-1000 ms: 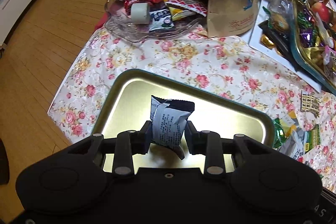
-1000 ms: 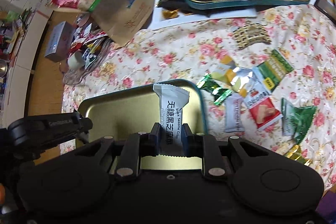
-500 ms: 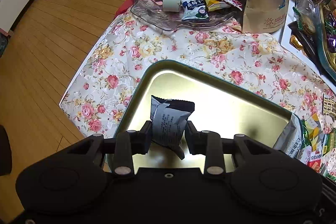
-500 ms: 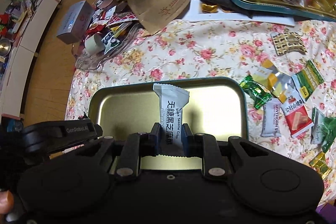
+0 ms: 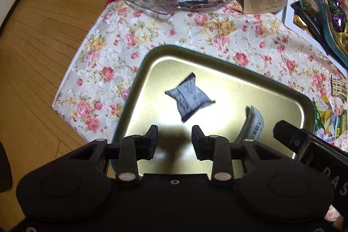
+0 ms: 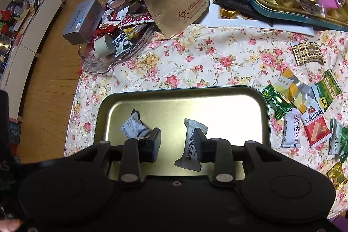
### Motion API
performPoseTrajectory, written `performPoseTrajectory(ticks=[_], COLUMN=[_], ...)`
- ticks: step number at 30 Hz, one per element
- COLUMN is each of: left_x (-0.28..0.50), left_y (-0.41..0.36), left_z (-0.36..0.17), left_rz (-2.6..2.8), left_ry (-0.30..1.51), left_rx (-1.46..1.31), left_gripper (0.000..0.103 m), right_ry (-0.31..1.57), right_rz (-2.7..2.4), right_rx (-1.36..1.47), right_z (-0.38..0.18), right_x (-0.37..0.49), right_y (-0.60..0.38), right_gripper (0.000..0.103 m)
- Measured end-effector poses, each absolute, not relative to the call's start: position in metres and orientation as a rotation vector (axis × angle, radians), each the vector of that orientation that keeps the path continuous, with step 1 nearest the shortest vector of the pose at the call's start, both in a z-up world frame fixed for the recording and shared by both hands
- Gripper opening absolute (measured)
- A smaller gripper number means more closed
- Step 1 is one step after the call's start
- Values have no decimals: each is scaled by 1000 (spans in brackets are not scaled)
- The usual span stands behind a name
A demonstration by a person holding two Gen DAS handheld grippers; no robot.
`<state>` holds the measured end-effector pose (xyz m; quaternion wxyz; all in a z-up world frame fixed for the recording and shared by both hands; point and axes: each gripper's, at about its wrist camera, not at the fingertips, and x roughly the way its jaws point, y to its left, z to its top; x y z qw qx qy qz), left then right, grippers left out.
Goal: Organize snacks
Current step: 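Open both grippers to drop the two candies onto the gold tray, then move both grippers back over the scattered snack packets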
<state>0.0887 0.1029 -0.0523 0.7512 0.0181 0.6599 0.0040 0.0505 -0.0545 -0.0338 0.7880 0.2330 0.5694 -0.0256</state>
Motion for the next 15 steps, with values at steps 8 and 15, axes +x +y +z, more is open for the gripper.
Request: performPoseTrajectory(ticks=[8, 15], left_x=[84, 81], left_y=[97, 87], left_z=[-56, -60], left_rz=[-28, -44], left_ry=[1484, 1509], left_rx=[51, 81], left_gripper=[43, 43], right_ry=[1262, 1284], right_rz=[-67, -110], right_rx=[495, 516], right_z=[-42, -39], right_x=[51, 49], right_y=[-52, -63], right_gripper=[39, 46])
